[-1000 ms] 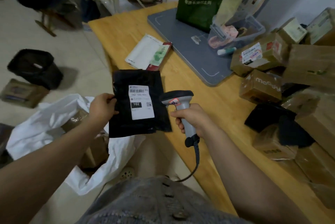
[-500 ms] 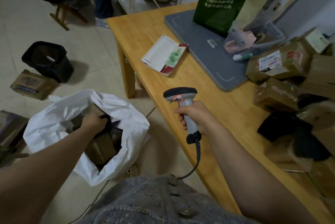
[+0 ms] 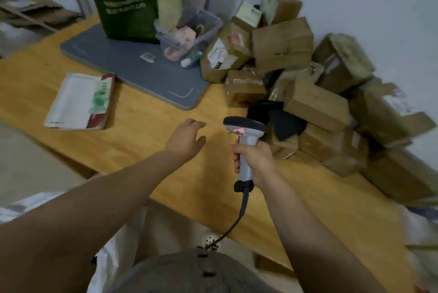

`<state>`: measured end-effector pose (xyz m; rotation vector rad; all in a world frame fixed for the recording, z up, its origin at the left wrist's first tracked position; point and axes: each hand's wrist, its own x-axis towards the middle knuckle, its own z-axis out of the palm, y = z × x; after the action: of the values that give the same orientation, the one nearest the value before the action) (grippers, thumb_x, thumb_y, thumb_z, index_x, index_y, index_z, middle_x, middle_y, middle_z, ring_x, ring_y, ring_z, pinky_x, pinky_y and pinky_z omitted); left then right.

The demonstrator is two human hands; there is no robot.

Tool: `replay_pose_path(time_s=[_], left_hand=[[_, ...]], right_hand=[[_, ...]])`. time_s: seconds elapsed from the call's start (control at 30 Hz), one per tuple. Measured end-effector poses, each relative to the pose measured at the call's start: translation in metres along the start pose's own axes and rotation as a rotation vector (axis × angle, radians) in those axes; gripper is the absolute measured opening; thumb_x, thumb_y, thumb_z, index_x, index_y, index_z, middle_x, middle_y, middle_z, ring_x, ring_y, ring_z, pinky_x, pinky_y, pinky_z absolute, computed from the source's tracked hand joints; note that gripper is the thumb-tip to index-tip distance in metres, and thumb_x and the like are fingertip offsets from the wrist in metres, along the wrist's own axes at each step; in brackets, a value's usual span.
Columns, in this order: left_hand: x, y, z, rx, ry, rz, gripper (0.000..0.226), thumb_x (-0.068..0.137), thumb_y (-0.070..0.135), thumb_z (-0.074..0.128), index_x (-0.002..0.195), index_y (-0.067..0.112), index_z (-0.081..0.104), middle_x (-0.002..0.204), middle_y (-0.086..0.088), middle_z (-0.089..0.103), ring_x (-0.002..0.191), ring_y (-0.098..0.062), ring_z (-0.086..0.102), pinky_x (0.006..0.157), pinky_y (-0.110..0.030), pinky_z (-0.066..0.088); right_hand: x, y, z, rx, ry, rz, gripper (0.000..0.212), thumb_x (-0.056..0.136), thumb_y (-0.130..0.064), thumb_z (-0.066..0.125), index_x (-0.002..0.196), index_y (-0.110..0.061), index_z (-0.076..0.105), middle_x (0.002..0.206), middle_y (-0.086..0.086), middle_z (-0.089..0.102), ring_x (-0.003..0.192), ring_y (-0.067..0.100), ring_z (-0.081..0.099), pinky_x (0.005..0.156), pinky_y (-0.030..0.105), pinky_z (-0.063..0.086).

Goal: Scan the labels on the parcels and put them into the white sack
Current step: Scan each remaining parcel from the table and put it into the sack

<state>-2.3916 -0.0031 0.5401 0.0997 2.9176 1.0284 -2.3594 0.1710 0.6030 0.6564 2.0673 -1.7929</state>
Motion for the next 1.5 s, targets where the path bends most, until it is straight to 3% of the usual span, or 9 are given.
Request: replay_pose_path(time_s=[0.4,0.57,0.67,0.83,0.97,1.07,1.17,1.3,1.5], left_hand=[[0.101,0.157,0.093,0.546,-0.144,0.474,0.071,0.095,0.004,0.051,0.154,0.017,0.014,0.161,-0.004,0.012,0.148,-0.021,0.005,0.116,-0.034,0.025],[0.122,0.176,0.094,0.419,-0.105,0.475,0.026,0.101,0.014,0.043,0.12,0.007,0.058,0.127,-0.011,0.056,0.121,-0.026,0.05,0.09,-0.035,0.044],[0.125,0.18,0.074,0.032,0.039,0.242,0.021,0.102,0.02,0.04,0.097,0.008,0.057,0.09,-0.011,0.06,0.089,-0.03,0.061,0.067,-0.033,0.042],[0.137,0.147,0.024,-0.595,0.048,-0.26,0.03,0.101,0.014,0.047,0.123,-0.005,0.054,0.121,-0.02,0.057,0.072,-0.023,0.063,0.07,-0.039,0.06],[0.118,0.093,-0.011,-0.905,0.184,-0.54,0.015,0.098,0.004,0.05,0.086,0.001,0.059,0.102,-0.016,0.06,0.088,-0.03,0.061,0.055,-0.028,0.058],[0.093,0.039,-0.034,-1.049,0.229,-0.676,0.016,0.1,0.001,0.037,0.107,0.001,0.051,0.106,-0.013,0.057,0.102,-0.028,0.057,0.068,-0.029,0.058],[0.067,-0.013,-0.043,-0.659,0.265,-0.731,0.037,0.097,0.001,0.044,0.134,-0.007,0.042,0.124,-0.021,0.056,0.115,-0.034,0.058,0.06,-0.023,0.056],[0.025,-0.047,-0.029,-0.021,0.3,-0.531,0.054,0.096,0.01,0.051,0.146,0.005,0.032,0.15,-0.023,0.024,0.133,-0.04,0.033,0.105,-0.044,0.036],[-0.024,-0.045,0.014,0.341,-0.253,-0.067,0.076,0.087,0.058,0.057,0.151,0.031,0.027,0.156,-0.007,0.024,0.141,-0.029,0.02,0.114,-0.04,0.024]], right_hand=[[0.004,0.025,-0.134,0.229,0.324,0.058,0.018,0.083,-0.001,0.062,0.067,-0.006,0.056,0.055,0.007,0.055,0.041,0.016,0.049,0.042,0.026,0.043],[0.01,0.032,-0.156,0.234,0.305,0.078,0.014,0.085,0.001,0.06,0.073,-0.005,0.056,0.051,0.006,0.055,0.04,0.016,0.049,0.041,0.026,0.043],[0.012,0.036,-0.159,0.236,0.294,0.091,0.016,0.084,0.001,0.06,0.07,-0.004,0.055,0.052,0.009,0.053,0.04,0.018,0.047,0.042,0.027,0.042],[0.018,0.031,-0.146,0.24,0.233,0.089,0.016,0.084,-0.003,0.065,0.071,-0.007,0.058,0.05,0.004,0.055,0.042,0.016,0.05,0.043,0.027,0.043],[0.021,0.027,-0.125,0.175,0.176,0.093,0.015,0.084,-0.002,0.065,0.072,-0.007,0.058,0.053,0.006,0.056,0.042,0.016,0.051,0.043,0.026,0.045],[0.02,0.028,-0.106,0.104,0.154,0.103,0.015,0.084,0.0,0.065,0.072,-0.007,0.058,0.055,0.007,0.056,0.044,0.017,0.051,0.043,0.026,0.043],[0.018,0.028,-0.093,0.077,0.156,0.11,0.017,0.083,0.001,0.064,0.071,-0.006,0.057,0.052,0.006,0.055,0.041,0.017,0.05,0.041,0.024,0.042],[0.016,0.025,-0.077,0.055,0.182,0.085,0.019,0.082,0.003,0.064,0.067,-0.005,0.056,0.055,0.01,0.054,0.043,0.019,0.048,0.043,0.027,0.041],[0.003,0.02,-0.044,-0.039,0.062,0.043,0.018,0.083,0.001,0.066,0.069,-0.006,0.058,0.054,0.008,0.054,0.043,0.018,0.049,0.041,0.026,0.042]])
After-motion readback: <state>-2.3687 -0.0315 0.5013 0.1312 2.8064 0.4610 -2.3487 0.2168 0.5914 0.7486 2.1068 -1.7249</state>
